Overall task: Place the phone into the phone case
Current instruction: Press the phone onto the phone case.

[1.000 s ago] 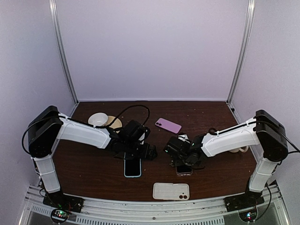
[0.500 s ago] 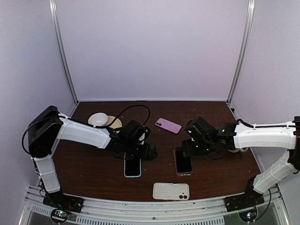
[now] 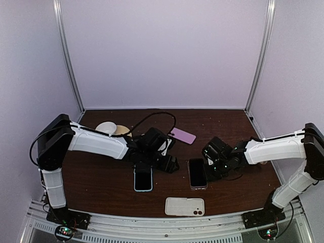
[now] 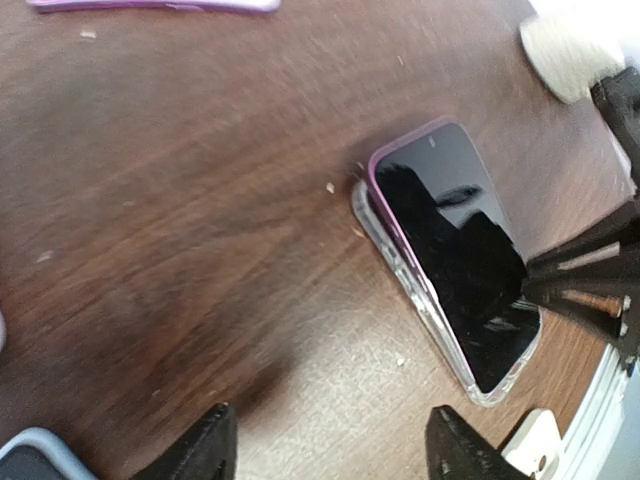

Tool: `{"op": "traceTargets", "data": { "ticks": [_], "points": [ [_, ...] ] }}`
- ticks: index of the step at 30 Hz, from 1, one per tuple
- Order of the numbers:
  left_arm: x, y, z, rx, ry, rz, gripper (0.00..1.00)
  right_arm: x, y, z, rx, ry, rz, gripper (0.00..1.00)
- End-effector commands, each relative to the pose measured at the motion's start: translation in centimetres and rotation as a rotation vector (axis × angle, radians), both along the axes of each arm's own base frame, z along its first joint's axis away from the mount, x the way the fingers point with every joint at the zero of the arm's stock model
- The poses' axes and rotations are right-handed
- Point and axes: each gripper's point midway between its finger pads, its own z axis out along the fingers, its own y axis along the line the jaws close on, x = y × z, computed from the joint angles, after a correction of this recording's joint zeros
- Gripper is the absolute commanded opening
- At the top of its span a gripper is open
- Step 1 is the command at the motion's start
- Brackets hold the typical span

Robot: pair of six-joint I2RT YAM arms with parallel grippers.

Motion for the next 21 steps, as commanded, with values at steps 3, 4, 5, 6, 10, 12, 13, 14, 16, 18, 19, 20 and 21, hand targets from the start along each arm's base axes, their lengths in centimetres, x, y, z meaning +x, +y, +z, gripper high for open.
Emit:
{"op": "traceTargets", "data": {
  "ticks": [3,4,5,6,10,12,13,14,16,18,19,20,21],
  "points": [
    [-1.2,-1.7,-1.6,0.001,0.066,-0.068,0.6,-0.5,0.2,-2.5,-0.02,0.045,0.055,0.08],
    [-1.3,-1.9,-1.8,0.001,0.071,-0.073,0.59,-0.6,0.3,-2.6,-0.016,0.045,0.06,0.07],
    [-1.3,-2.0,-1.9,0.0,0.073,-0.075,0.59,-0.6,0.3,-2.8,-0.016,0.043,0.065,0.07],
    [-1.4,-2.2,-2.0,-0.001,0.075,-0.08,0.58,-0.6,0.3,-2.9,-0.02,0.042,0.076,0.07],
    [-1.6,-2.8,-2.7,0.0,0.095,-0.099,0.57,-0.6,-0.5,-3.9,-0.089,0.053,0.087,0.07],
    [-1.7,-3.2,-2.8,-0.007,0.101,-0.106,0.56,-0.8,-1.4,-4.7,-0.149,0.07,0.079,0.07],
    [-1.7,-3.3,-2.8,-0.006,0.101,-0.109,0.56,-1.0,-2.0,-5.1,-0.185,0.081,0.076,0.07],
    [-1.7,-3.4,-2.9,-0.005,0.102,-0.11,0.56,-1.2,-2.6,-5.6,-0.219,0.094,0.072,0.08],
    [-1.7,-3.4,-2.8,-0.006,0.098,-0.113,0.55,-1.5,-3.5,-6.2,-0.278,0.117,0.071,0.1],
    [-1.6,-3.4,-2.4,-0.003,0.081,-0.121,0.56,-1.2,-3.8,-5.7,-0.322,0.116,0.082,0.12],
    [-1.5,-3.5,-2.1,-0.004,0.069,-0.124,0.56,-1.0,-3.9,-5.0,-0.336,0.113,0.088,0.15],
    [-1.4,-3.5,-1.7,-0.005,0.059,-0.129,0.57,-0.6,-3.4,-4.2,-0.323,0.094,0.095,0.19],
    [-1.2,-3.5,-1.4,-0.008,0.049,-0.13,0.57,-0.1,-2.8,-3.1,-0.294,0.067,0.098,0.24]
  ]
}}
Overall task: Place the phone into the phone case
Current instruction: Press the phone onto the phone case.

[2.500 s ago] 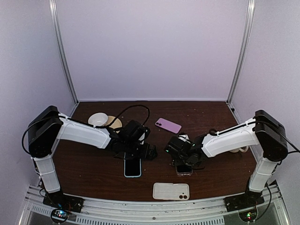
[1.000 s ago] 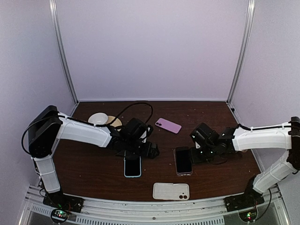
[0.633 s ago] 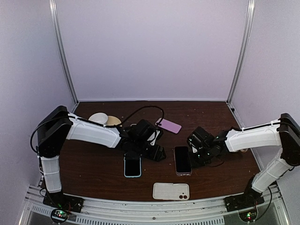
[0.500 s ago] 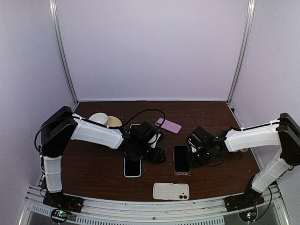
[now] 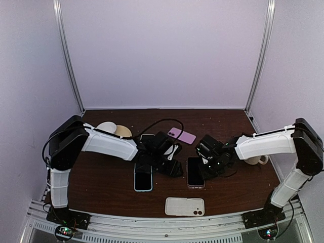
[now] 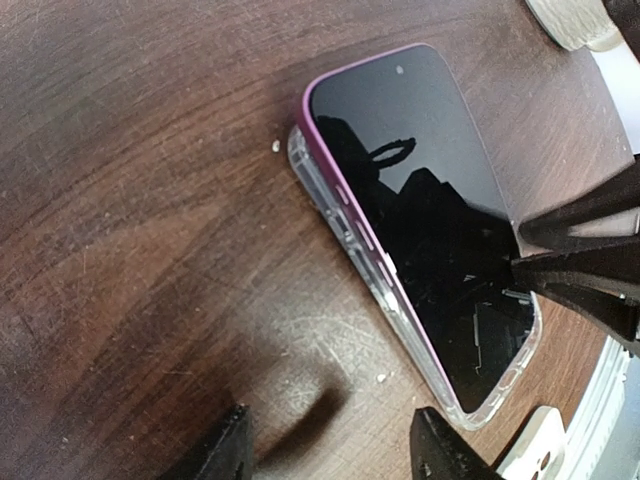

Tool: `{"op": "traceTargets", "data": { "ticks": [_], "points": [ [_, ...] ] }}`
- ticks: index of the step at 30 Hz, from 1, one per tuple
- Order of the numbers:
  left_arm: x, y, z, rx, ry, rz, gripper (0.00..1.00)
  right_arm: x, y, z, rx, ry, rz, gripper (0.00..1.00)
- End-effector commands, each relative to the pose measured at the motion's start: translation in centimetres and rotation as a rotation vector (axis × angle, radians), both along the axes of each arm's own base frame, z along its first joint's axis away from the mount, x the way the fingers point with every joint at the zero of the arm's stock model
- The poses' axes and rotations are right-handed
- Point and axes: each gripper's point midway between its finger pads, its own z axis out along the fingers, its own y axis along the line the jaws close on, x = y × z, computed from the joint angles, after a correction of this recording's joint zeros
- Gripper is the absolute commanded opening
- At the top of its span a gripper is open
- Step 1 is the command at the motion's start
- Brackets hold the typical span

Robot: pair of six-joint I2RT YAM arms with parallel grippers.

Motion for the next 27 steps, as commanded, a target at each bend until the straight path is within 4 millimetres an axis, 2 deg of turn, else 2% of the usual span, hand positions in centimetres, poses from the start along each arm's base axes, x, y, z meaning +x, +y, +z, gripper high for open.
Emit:
{"op": "traceTargets", "data": {
  "ticks": [1,5,8,12,17,20,23,25,27],
  "points": [
    [0.4,-1.0,2.1,-0.032,-0.054,-0.035,0.58,-0.8,-2.4,-1.0,-0.129,0.028,0.022,0.28],
    [0.8,-0.9,2.2,-0.022,-0.061,-0.018,0.59,1.4,-0.4,3.3,-0.011,-0.067,0.011,0.33],
    [1.3,-0.4,2.6,-0.017,-0.066,0.007,0.59,1.9,0.8,4.4,0.019,-0.081,0.018,0.3],
    [2.3,0.5,3.8,-0.029,-0.087,0.04,0.59,1.1,2.5,3.8,0.108,-0.061,0.016,0.21],
    [3.5,1.7,4.2,-0.02,-0.099,0.072,0.59,-0.2,3.3,0.6,0.137,0.014,-0.008,0.13],
    [3.6,2.2,4.3,-0.018,-0.1,0.081,0.59,-1.1,2.7,-1.4,0.076,0.052,-0.021,0.11],
    [3.7,2.5,4.4,-0.014,-0.11,0.085,0.59,-1.7,1.1,-2.8,-0.025,0.089,-0.036,0.1],
    [3.8,2.7,4.5,-0.011,-0.113,0.09,0.59,-1.6,0.3,-2.4,-0.093,0.084,-0.032,0.1],
    [4.0,2.8,4.6,-0.013,-0.115,0.09,0.59,-0.9,-0.2,-0.6,-0.183,0.031,-0.011,0.17]
  ]
}}
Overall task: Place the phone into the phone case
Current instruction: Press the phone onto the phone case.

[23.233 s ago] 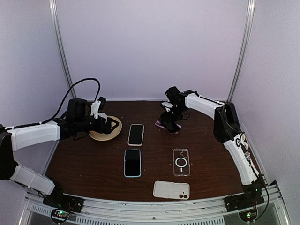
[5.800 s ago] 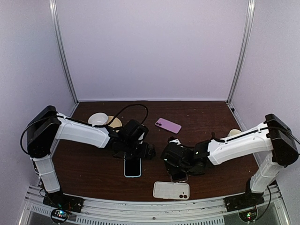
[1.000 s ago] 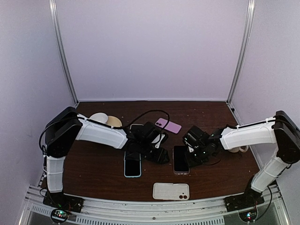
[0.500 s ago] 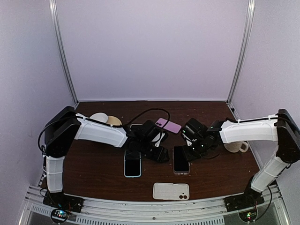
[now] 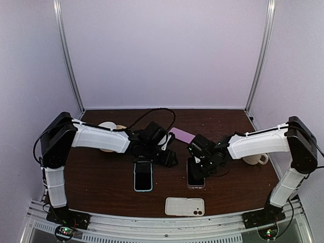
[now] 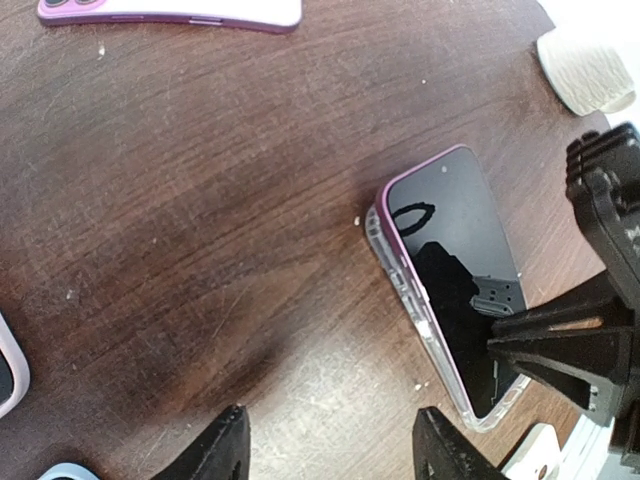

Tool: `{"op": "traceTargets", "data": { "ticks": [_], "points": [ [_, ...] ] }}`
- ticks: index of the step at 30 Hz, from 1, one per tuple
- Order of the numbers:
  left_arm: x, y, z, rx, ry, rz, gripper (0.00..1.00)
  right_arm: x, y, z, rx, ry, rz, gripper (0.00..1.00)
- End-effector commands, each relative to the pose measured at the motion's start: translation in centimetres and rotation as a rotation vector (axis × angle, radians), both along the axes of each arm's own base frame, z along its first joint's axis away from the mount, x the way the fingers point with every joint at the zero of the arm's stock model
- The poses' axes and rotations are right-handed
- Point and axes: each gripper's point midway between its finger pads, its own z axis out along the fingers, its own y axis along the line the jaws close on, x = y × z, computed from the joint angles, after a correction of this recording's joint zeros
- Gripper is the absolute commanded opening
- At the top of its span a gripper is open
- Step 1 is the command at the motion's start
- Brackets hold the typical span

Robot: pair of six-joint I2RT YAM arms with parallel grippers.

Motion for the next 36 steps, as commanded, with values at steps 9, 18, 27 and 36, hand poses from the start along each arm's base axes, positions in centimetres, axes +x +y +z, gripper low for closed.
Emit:
{"op": "traceTargets", "data": {
  "ticks": [9,18,27,36],
  "points": [
    [1.9,2.4,3.3,-0.009,-0.09,0.037,0.6,2.1,-3.1,6.3,-0.415,-0.203,-0.029,0.99],
    [3.4,3.9,4.2,-0.018,-0.109,0.083,0.65,3.2,-0.2,4.3,-0.235,-0.195,-0.215,0.99],
    [3.8,4.0,4.1,-0.03,-0.094,0.086,0.67,3.2,-1.0,-0.2,-0.181,-0.114,-0.315,1.0],
    [3.9,4.3,3.0,-0.026,-0.064,0.099,0.67,2.8,-1.2,-0.9,-0.186,-0.087,-0.266,0.99]
  ]
}}
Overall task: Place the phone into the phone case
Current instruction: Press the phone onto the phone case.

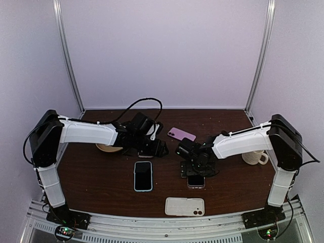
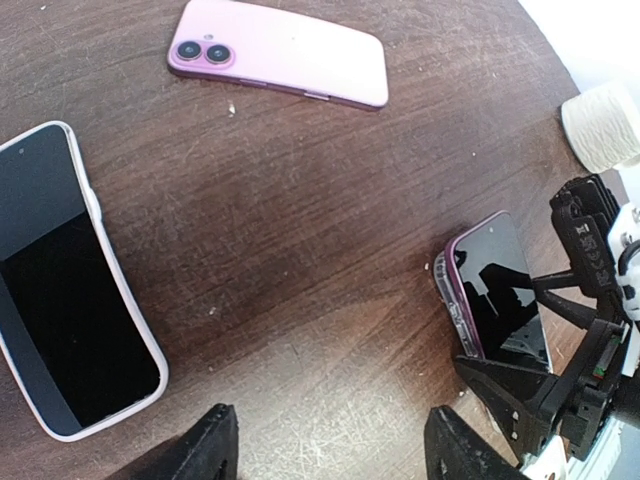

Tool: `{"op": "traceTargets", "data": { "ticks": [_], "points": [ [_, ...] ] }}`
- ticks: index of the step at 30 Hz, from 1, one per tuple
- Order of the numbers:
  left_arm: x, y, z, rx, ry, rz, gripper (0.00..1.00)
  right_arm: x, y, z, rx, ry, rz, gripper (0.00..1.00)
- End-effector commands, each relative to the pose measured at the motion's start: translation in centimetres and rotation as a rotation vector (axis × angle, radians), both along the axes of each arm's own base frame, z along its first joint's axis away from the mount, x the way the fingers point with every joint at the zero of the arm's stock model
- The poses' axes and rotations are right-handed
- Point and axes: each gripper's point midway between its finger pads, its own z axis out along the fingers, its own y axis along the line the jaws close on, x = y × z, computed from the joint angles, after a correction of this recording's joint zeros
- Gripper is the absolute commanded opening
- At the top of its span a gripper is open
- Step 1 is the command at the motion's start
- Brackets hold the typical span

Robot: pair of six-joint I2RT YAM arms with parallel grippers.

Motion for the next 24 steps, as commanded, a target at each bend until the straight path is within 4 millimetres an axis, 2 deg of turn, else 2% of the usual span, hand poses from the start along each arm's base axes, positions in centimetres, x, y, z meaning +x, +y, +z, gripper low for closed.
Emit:
{"op": "traceTargets", "data": {
  "ticks": [1,4,6,8,11,13,19,24],
  "points": [
    [0.1,-0.1,0.1,-0.02,-0.001,-0.001,0.67,0.2,-0.8,0.9,-0.018,-0.009,0.026,1.0],
    [0.2,-0.4,0.3,-0.03,-0.003,-0.006,0.67,0.8,-1.1,2.1,-0.034,-0.003,0.063,1.0],
    [0.2,-0.4,0.3,-0.031,-0.001,-0.006,0.67,0.7,-1.1,1.8,-0.008,0.027,0.068,0.99],
    [0.1,-0.4,0.4,-0.032,0.001,-0.01,0.67,0.2,-1.1,0.8,0.019,0.058,0.048,0.99],
    [0.1,-0.3,0.0,-0.026,0.0,-0.009,0.67,-1.3,-0.8,-1.8,0.088,0.115,0.016,0.99],
    [0.0,-0.1,-0.2,-0.022,0.003,-0.007,0.67,-1.9,-0.3,-2.5,0.114,0.13,0.012,0.99],
    [0.2,-0.3,-0.2,-0.023,0.0,-0.008,0.67,-2.6,-1.6,-2.6,-0.018,0.131,0.033,0.99],
    [0.1,-0.3,0.0,-0.024,-0.002,-0.011,0.67,-2.8,-2.0,-1.9,-0.034,0.097,0.02,0.9]
  ]
}}
